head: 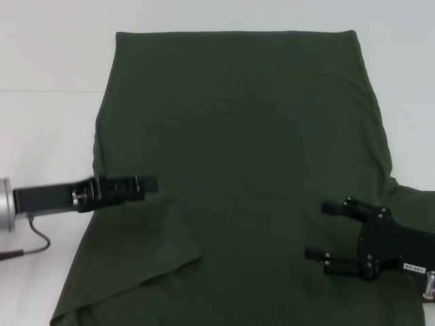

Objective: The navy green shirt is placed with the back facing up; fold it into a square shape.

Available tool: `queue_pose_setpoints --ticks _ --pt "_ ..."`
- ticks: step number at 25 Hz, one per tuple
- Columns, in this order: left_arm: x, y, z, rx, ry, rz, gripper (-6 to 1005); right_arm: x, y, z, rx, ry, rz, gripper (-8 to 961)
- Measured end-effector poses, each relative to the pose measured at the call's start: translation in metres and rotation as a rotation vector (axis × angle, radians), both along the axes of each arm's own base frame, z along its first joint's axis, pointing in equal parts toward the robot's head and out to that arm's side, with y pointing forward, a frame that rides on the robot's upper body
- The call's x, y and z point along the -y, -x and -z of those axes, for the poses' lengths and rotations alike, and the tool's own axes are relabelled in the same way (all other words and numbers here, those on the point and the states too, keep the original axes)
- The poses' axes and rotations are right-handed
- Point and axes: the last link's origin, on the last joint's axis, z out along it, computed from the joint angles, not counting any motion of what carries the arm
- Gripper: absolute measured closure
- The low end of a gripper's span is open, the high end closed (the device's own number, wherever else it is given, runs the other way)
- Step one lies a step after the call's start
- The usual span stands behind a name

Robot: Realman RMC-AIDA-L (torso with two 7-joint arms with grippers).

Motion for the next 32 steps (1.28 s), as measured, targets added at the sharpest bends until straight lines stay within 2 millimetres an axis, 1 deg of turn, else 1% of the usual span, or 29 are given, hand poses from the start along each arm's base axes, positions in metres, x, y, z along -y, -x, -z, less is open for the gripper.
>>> queue_pose_setpoints --ticks 2,6,9,11,14,19,25,30,32 --pt "0.007 0.002 0.002 -0.040 -0.054 0.124 576 0.000 -0.001 -0.001 -0.005 -0.008 0.008 20" --pt "0.026 0.002 0.007 -0.115 -0.213 0.443 488 0.000 -0.007 -0.009 -0.054 -0.050 0.085 20" --pt "0.041 0.002 0.010 -0.159 -0.295 0.626 251 -0.001 -0.013 -0.019 -0.120 -0.058 0.188 20" --pt "0.047 0.001 0.010 -0.192 -0.317 0.736 169 -0.001 -0.018 -0.028 -0.169 -0.050 0.267 20" --pt "0.051 0.003 0.011 -0.235 -0.333 0.806 47 -0.002 -0.025 -0.043 -0.211 -0.034 0.385 20" --pt "0.054 0.007 0.014 -0.272 -0.346 0.850 39 -0.006 -0.036 -0.068 -0.211 0.025 0.584 21" --pt "0.054 0.010 0.014 -0.299 -0.359 0.859 52 -0.004 -0.049 -0.095 -0.165 0.077 0.820 21" --pt "0.053 0.011 0.016 -0.311 -0.361 0.853 52 -0.005 -0.048 -0.111 -0.108 0.125 0.988 25" --pt "0.052 0.012 0.016 -0.319 -0.362 0.847 52 -0.005 -0.044 -0.121 -0.100 0.131 1.028 28"
